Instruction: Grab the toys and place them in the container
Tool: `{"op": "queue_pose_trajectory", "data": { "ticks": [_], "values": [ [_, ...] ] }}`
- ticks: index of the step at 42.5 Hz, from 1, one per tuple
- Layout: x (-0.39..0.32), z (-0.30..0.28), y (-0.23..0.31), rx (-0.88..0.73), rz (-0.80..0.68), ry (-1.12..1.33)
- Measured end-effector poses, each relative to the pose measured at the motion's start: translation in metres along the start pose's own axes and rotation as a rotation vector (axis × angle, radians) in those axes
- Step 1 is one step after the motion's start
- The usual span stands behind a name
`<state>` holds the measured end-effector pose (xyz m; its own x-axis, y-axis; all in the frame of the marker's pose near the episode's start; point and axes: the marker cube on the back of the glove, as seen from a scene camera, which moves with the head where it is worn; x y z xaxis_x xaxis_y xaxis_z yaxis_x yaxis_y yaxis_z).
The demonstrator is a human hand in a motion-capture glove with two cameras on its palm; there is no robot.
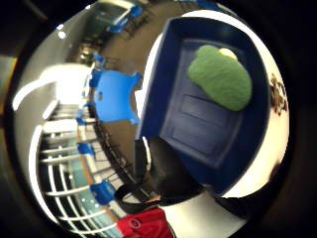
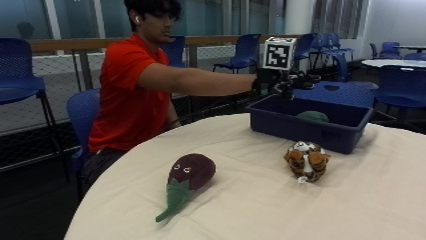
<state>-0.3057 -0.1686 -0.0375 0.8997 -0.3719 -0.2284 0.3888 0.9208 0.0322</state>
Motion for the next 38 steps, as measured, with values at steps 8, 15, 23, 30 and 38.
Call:
{"op": "queue_pose_trajectory", "data": {
  "ticks": [8,15,23,30,38],
  "values": [
    [0.059,0.016,0.039,0.011,0.121,-0.176],
    [0.139,0.045,0.079,-0.015,0.271,-0.213],
    [0.224,0.088,0.131,-0.079,0.426,-0.161],
    [0.278,0.111,0.166,-0.114,0.542,-0.143],
    [0.315,0.131,0.194,-0.143,0.621,-0.138]
  ]
}}
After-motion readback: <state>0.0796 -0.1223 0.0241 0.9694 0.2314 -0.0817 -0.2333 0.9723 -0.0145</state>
